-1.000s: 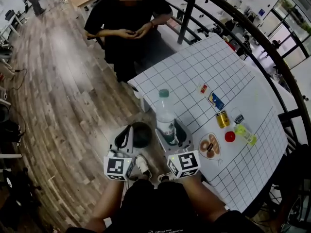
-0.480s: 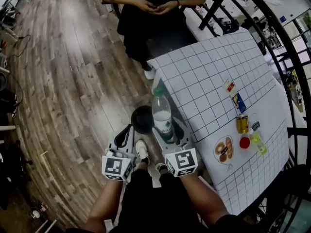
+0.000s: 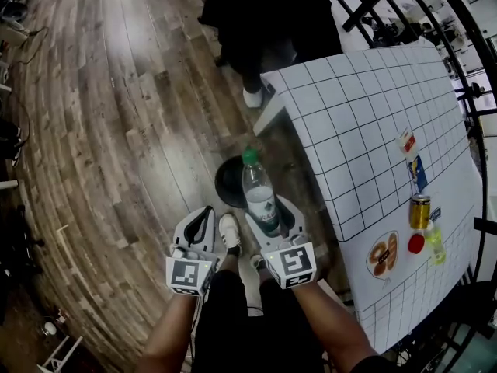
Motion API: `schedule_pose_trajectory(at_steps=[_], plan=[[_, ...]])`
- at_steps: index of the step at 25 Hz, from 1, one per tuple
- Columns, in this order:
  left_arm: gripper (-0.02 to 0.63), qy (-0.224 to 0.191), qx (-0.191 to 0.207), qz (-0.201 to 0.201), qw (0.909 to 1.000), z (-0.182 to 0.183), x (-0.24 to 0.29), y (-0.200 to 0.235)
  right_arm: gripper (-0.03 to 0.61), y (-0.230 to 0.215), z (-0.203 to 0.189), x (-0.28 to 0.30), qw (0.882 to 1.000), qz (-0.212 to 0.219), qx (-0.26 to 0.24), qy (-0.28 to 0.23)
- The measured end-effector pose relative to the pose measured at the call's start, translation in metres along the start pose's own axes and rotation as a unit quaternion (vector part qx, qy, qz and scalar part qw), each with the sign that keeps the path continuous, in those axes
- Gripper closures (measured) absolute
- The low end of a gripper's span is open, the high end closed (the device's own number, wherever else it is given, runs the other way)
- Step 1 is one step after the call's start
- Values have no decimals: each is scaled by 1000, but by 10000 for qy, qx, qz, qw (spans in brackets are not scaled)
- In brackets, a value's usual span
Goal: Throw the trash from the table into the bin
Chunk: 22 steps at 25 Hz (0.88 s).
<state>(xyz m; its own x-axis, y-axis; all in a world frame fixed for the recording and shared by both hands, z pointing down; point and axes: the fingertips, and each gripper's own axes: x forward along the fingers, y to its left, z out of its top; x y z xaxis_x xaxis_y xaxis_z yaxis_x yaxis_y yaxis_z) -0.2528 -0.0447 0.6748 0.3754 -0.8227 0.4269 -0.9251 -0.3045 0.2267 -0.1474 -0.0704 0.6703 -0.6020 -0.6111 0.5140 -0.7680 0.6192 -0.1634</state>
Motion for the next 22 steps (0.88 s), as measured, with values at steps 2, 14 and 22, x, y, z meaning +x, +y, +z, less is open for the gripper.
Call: schedule_pose_trajectory(at_steps=[2, 14, 22], plan=[[591, 50, 21, 89, 9999, -21, 8, 12, 268, -3, -27, 15, 9998, 28, 157, 118], [591, 615, -198, 221, 9977, -140, 63, 47, 268, -17, -191, 90, 9878, 26, 1198, 995], [591, 837, -237, 210, 9960, -191, 94, 60, 268, -27, -262, 125, 9773, -10, 1497, 1502]])
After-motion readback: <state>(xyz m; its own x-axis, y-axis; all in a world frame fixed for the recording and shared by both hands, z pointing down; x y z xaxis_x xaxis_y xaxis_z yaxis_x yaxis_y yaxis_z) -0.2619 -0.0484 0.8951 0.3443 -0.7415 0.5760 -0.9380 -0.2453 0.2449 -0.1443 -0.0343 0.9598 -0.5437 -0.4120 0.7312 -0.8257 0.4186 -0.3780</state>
